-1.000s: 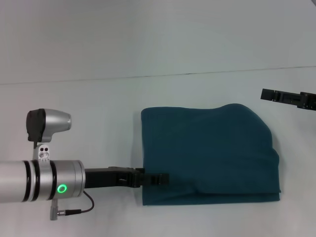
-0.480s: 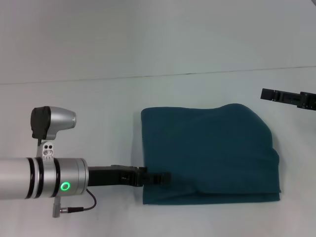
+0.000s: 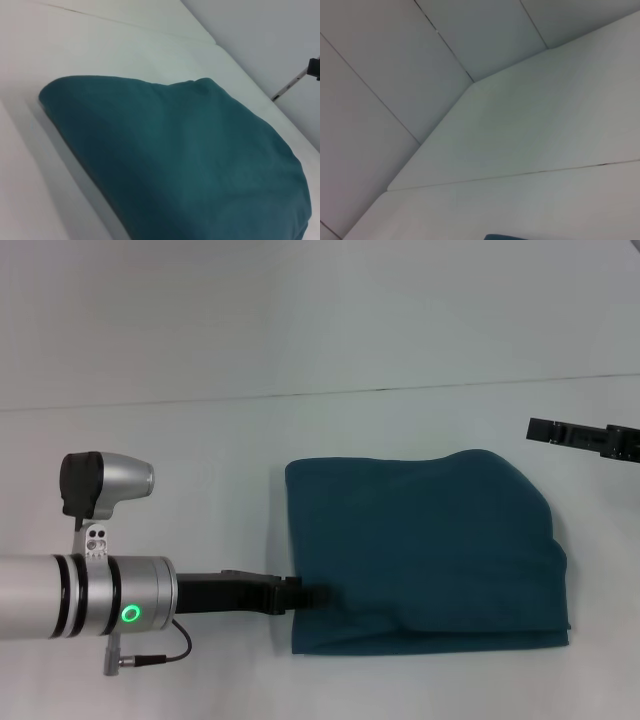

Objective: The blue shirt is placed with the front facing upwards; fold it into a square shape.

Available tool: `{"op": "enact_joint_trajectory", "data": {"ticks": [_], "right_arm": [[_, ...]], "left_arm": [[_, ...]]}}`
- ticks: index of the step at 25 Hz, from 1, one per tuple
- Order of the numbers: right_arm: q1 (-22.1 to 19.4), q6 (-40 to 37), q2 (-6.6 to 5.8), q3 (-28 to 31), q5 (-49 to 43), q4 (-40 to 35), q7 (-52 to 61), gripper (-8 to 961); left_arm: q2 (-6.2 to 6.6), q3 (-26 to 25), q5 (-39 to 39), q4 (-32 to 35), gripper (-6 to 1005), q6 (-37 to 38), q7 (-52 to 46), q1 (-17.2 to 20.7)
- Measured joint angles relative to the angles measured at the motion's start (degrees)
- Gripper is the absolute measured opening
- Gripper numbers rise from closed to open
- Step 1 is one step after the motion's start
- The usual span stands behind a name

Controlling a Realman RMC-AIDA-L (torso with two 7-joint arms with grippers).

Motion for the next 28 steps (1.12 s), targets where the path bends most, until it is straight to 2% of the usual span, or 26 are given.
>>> {"op": "enact_joint_trajectory", "data": {"ticks": [4,7,11,17,28], "right_arm": [[0.0,0.1,0.06,0.0,0.0,0.0,0.0,931],[0.0,0.2,0.09,0.0,0.0,0.0,0.0,931],[0.0,0.1,0.11,0.0,0.0,0.0,0.0,931],[0.0,0.0,0.17,0.0,0.0,0.0,-0.1,932],[0.0,0.0,0.21,-0.1,0.0,0.0,-0.3,932]], "left_arm": [[0.01,0.1,0.0,0.0,600,-0.1,0.0,-0.1],[0.01,0.1,0.0,0.0,365,-0.2,0.0,-0.2],[0.01,0.1,0.0,-0.1,123,-0.6,0.0,-0.2],[0.01,0.1,0.0,-0.3,-1,-0.8,0.0,-0.2],[0.09,0.0,0.0,-0.2,-1,-0.9,-0.1,0.1]]}}
